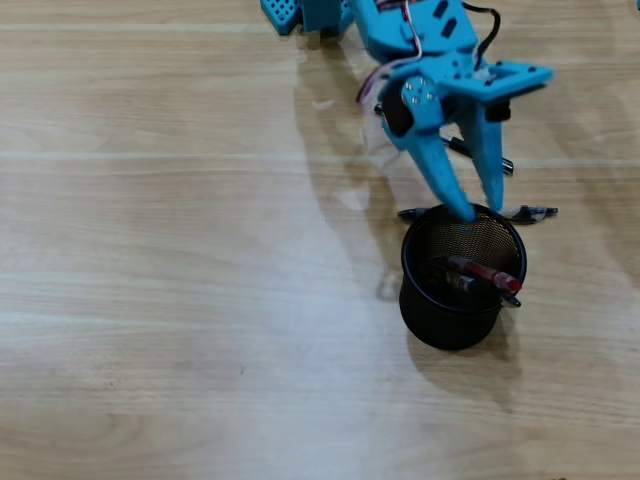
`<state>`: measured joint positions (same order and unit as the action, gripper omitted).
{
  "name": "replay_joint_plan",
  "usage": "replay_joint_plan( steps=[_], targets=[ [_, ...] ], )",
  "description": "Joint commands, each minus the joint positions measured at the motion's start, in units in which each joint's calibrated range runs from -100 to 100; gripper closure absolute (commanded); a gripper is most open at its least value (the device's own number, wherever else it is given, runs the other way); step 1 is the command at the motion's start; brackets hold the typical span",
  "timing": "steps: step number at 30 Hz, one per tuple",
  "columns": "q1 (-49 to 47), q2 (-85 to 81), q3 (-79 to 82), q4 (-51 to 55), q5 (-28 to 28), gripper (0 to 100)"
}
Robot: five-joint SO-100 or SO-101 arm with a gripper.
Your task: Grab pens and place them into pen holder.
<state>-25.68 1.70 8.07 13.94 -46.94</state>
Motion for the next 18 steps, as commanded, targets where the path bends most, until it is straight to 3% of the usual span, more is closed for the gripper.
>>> replay_joint_plan(
  steps=[1, 8, 18],
  targets=[
    [-1.3, -11.4, -4.1, 19.5, 5.5, 98],
    [-5.5, -14.9, -4.0, 36.4, 14.5, 98],
    [-11.4, -2.2, -6.5, 44.2, 22.9, 98]
  ],
)
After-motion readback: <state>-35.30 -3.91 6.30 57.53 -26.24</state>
